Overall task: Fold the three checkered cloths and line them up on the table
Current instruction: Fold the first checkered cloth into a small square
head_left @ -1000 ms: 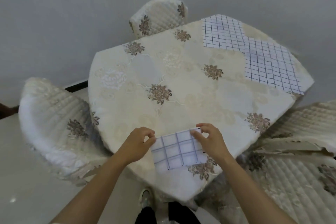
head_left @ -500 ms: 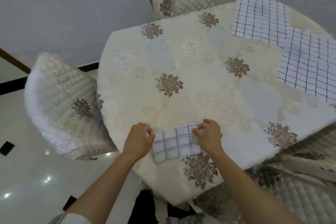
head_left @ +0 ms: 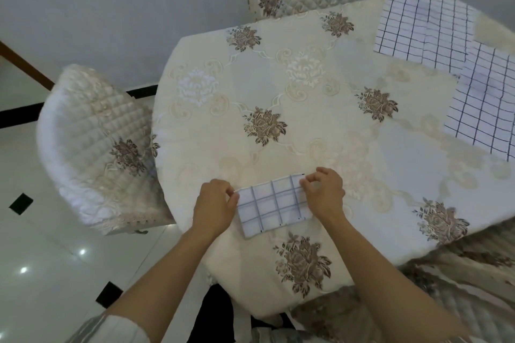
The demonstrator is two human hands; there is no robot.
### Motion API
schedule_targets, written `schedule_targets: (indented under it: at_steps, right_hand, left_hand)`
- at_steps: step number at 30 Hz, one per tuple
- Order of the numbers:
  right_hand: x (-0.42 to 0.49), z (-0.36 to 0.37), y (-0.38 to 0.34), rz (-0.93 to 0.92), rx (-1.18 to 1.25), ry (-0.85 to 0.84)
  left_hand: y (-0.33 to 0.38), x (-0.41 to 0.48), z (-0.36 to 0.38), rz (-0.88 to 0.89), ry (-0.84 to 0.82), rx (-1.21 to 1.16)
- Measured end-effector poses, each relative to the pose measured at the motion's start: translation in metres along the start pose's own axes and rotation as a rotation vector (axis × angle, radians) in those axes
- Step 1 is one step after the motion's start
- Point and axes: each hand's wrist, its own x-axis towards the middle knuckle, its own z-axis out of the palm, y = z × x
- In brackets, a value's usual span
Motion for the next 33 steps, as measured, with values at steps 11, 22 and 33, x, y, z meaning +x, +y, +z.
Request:
schedule_targets:
  at_steps: [11,22,33]
  right_hand:
    - [0.045,-0.008,-0.034,-0.074,0.078,0.043]
    - [0.084,0.002,-0.047,-0.101,0.136,0.066]
    - [0.122,0.029,-0.052,-0.110,0.172,0.118]
  left_hand:
    - [0.011,0.051,-0.013,0.014,0.105,0.000]
    - [0.018,0.096,-0.016,0.023,0.210,0.001]
    - [0.012,0.138,-0.003,-0.075,0.258,-0.051]
